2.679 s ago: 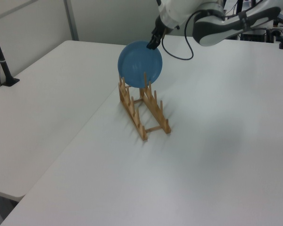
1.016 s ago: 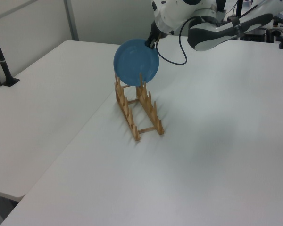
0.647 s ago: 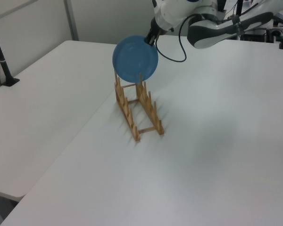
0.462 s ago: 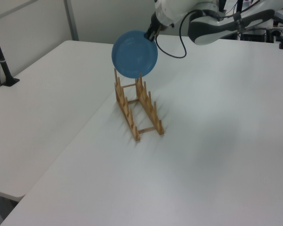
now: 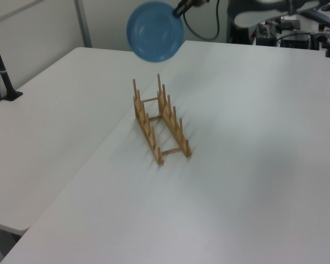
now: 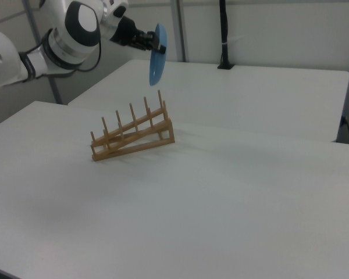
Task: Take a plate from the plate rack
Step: 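Lift the gripped blue plate up out of the wooden rack, then carry the plate beside the rack and lower it flat onto the table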
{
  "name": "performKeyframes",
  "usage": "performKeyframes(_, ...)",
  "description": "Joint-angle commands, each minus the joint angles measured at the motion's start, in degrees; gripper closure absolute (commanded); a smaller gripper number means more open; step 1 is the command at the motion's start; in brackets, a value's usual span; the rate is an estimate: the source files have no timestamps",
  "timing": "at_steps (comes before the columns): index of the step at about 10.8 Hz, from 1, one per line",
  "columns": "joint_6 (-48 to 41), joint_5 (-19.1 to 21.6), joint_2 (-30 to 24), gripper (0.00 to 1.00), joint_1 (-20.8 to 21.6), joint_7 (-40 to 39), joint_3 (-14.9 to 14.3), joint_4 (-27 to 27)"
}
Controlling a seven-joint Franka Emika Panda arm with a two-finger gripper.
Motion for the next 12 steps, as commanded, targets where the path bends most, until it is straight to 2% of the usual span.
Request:
performKeyframes(1, 0.2, 15.7, -6.9, 1.00, -3.9, 0.1, 0.4, -5.4)
performKeyframes(3, -3.2, 28.1, -11.3, 1.00, -5.9, -6.0, 0.5, -11.1)
performKeyframes(5, -16.8, 41.7, -11.5, 1.00, -8.4, -18.8, -0.3, -10.8)
performKeyframes(6, -23.5, 46.8, -11.6, 1.00, -9.8, -27.4, -0.8, -10.8)
performKeyframes(7, -29.6, 49.9, -11.5, 1.00, -10.3, -34.4, -2.3, -10.7)
performKeyframes(9, -36.6, 50.7, -10.7, 1.00, -10.7, -43.5, -3.5, -11.0)
performKeyframes(12, -37.0, 50.5, -6.0, 1.00, -12.8, -49.7, -3.5, -12.3)
